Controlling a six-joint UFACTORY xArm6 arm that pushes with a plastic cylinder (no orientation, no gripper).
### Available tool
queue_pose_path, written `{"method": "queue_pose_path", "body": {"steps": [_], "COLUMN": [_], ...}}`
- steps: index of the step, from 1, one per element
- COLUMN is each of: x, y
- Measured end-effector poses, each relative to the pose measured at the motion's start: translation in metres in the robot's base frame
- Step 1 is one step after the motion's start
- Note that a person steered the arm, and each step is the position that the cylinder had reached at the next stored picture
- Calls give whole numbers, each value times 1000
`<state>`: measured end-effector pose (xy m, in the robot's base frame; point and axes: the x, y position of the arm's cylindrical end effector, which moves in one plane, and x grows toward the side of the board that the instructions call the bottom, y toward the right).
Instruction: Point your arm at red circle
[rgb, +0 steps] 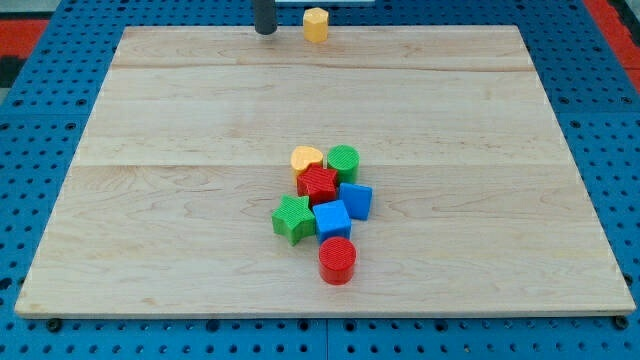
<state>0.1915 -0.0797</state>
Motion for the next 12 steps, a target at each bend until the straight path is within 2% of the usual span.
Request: {"method": "queue_pose_path", "body": {"steps": [1,3,4,6,7,8,10,11,12], "x": [0,5,38,207,261,265,324,360,419], "y": [0,120,127,138,152,150,156,170,209]}}
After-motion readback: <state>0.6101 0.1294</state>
